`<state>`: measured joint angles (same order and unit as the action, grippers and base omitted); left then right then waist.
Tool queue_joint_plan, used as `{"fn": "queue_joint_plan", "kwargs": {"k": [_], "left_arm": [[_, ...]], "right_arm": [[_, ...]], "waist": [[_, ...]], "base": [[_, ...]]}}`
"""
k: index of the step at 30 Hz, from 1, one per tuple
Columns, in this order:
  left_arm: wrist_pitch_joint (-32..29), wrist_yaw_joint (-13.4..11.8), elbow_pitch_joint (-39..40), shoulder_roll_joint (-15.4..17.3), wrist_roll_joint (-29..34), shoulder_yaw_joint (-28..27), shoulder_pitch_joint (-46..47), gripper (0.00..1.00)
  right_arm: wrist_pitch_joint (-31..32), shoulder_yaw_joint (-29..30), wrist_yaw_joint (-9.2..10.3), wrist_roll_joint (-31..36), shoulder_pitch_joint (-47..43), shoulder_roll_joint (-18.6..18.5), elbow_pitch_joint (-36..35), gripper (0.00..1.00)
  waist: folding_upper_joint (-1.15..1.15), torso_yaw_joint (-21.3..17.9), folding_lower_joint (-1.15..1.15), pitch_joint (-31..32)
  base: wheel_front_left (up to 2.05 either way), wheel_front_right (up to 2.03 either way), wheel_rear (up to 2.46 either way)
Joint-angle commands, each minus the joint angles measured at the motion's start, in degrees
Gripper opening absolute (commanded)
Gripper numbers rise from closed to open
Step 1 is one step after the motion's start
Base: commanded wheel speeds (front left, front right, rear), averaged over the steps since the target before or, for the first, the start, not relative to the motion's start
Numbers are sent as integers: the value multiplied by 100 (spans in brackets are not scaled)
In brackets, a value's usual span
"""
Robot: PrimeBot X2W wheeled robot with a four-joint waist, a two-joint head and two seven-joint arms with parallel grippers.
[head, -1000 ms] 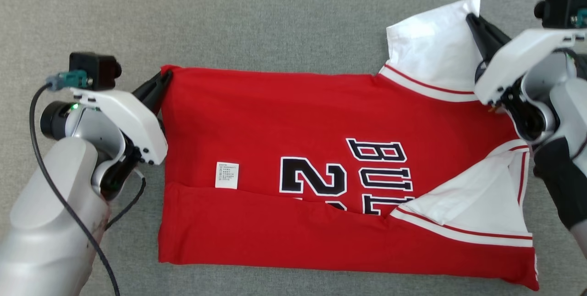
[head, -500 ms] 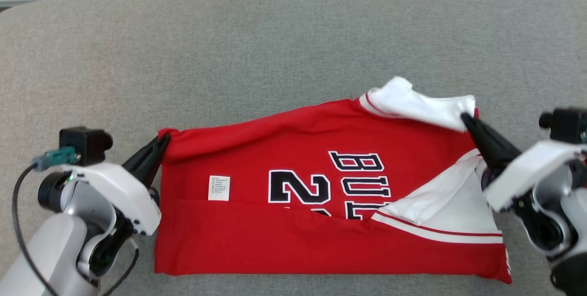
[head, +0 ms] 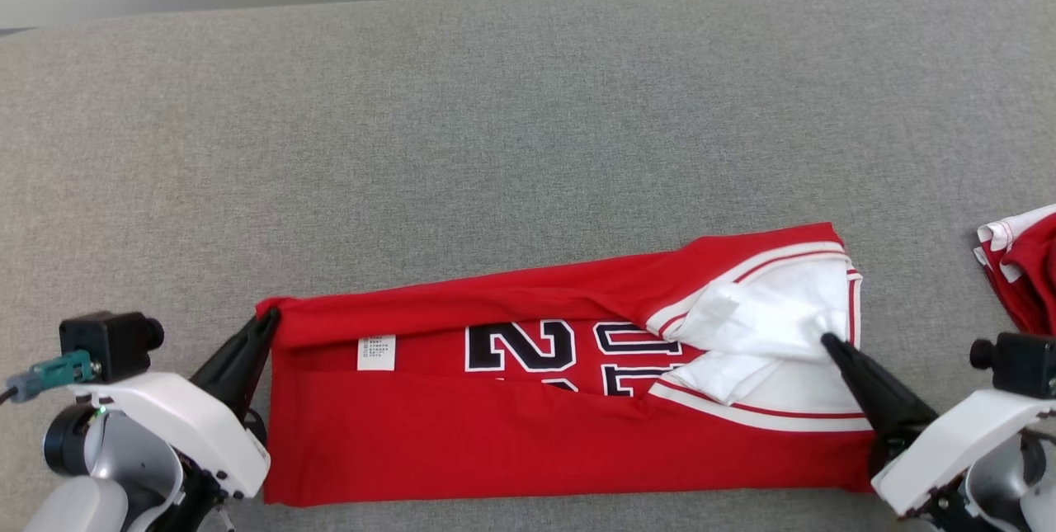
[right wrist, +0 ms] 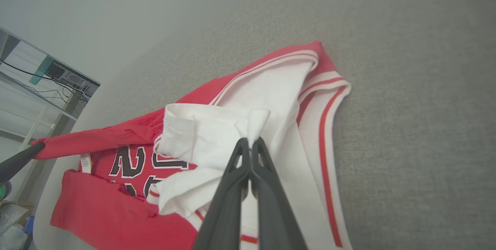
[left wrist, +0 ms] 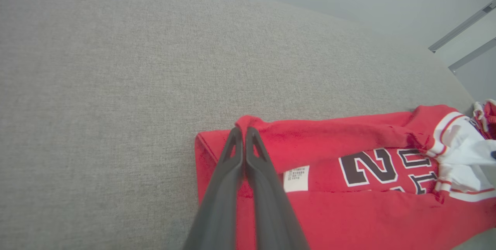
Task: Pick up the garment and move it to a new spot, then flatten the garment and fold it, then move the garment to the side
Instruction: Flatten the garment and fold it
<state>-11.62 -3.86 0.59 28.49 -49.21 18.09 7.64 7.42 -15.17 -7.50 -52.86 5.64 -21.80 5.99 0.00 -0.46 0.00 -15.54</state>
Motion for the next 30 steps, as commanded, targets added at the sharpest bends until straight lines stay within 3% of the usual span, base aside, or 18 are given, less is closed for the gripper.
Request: {"fn": "queue_joint_plan", "kwargs": {"k": [1,5,6,7,13,17,24,30], "left_arm": [[8,-34,24,12,-43,-41,-72,0],[-22,-120,-45,-66,-188,-55,-269,0],[-24,-149,-92,-102,-215,-59,-297,36],[-24,-174,-127,-123,-231,-51,-321,100],[408,-444,-389,-339,-125,-224,-347,100],[940,-667,-442,-429,109,-406,-288,100],[1780,-885,-248,-706,499,-481,-24,100],[2194,-964,-163,-840,930,-259,188,100]], "right_arm": [[31,49,2,17,-70,31,-50,0],[195,193,2,162,-377,195,-138,0],[237,229,2,162,-443,260,-142,45],[287,258,2,143,-512,321,-156,98],[221,585,2,288,-984,521,-629,100],[-200,1088,2,684,-1127,667,-1028,100],[-698,1733,2,1599,-733,1354,-1320,100],[-955,1862,2,2395,-347,1622,-1155,100]], "waist": [[0,-8,0,5],[0,-25,0,42],[0,-18,0,62],[0,-13,0,77],[0,33,0,219],[0,-2,0,328],[0,-2,0,601],[0,77,0,874]], "base": [[0,0,0],[0,0,0],[0,0,0],[0,0,0],[0,0,0],[0,0,0],[0,0,0],[0,0,0]]}}
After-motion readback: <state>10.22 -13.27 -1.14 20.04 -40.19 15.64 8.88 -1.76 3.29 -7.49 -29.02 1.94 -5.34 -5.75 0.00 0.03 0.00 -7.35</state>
